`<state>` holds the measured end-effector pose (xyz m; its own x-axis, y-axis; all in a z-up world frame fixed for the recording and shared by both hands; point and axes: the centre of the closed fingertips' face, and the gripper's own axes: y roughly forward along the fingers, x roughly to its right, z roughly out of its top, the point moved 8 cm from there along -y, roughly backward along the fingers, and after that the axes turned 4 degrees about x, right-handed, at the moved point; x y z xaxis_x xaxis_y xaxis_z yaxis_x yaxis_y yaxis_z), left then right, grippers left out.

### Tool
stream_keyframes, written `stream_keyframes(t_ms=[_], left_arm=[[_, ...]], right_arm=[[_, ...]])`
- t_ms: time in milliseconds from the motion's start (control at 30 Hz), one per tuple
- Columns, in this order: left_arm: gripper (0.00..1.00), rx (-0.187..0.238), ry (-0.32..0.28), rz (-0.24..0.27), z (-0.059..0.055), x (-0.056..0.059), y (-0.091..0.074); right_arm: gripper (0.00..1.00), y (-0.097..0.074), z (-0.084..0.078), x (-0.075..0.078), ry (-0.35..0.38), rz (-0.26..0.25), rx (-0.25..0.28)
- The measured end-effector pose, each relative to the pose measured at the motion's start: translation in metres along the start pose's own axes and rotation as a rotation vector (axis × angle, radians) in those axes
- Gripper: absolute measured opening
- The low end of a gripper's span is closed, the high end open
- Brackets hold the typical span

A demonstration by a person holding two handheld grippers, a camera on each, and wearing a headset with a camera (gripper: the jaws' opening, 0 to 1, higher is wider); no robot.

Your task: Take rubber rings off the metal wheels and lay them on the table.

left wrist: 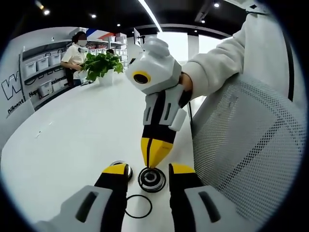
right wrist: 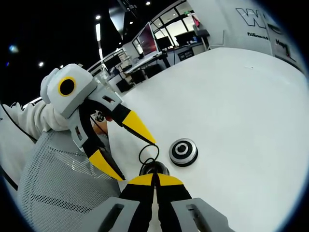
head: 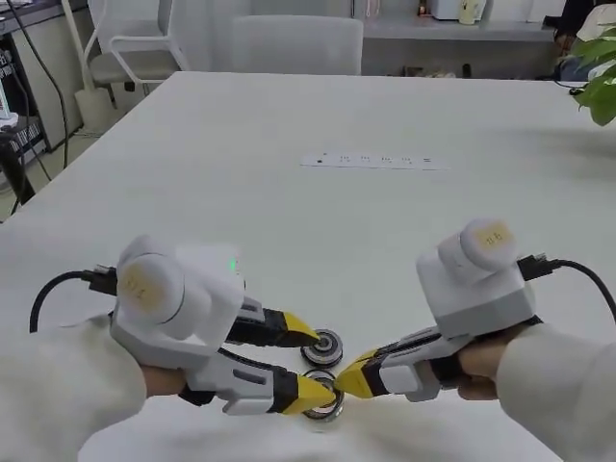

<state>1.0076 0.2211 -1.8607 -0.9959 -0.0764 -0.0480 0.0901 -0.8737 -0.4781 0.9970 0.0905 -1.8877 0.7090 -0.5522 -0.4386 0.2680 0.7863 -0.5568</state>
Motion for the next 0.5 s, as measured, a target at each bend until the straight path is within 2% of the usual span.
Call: stream_keyframes(t_ms=[167,233,500], left_arm=[[0.38,0.01,-0.019,-0.006,0.0016,0.0006,-0.0027],[0.42,0.006,-0.006,-0.007,0.002,0.0012,-0.0035],[0.48,0.021,-0.003,-0.008,0.0059,0.0037,-0.0099]], right_arm=[[0.0,-0.0003,0.0004,0.0002,0.006,0.001,0.005],[0.0,-0.0003,0.0004,0.0003,0.007,0.002,0.005],[0.0,-0.001,0.0006,0.0004,0.014,0.003,0.009]])
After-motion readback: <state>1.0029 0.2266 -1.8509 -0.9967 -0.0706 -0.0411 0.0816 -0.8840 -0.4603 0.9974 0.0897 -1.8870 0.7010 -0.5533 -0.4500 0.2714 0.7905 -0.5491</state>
